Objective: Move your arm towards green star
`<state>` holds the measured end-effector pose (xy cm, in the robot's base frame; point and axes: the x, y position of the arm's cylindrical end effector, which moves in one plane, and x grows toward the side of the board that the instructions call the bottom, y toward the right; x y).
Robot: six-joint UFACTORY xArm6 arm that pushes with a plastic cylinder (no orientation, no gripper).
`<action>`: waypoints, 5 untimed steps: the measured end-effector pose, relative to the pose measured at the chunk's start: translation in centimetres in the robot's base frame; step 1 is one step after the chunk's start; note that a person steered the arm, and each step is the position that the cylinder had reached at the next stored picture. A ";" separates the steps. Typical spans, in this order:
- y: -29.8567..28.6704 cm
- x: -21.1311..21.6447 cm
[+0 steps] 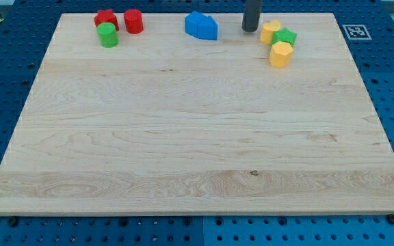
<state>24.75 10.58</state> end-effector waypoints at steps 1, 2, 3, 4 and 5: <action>0.0 2.5; 1.0 3.0; 2.2 3.2; 2.8 5.0; 4.5 5.6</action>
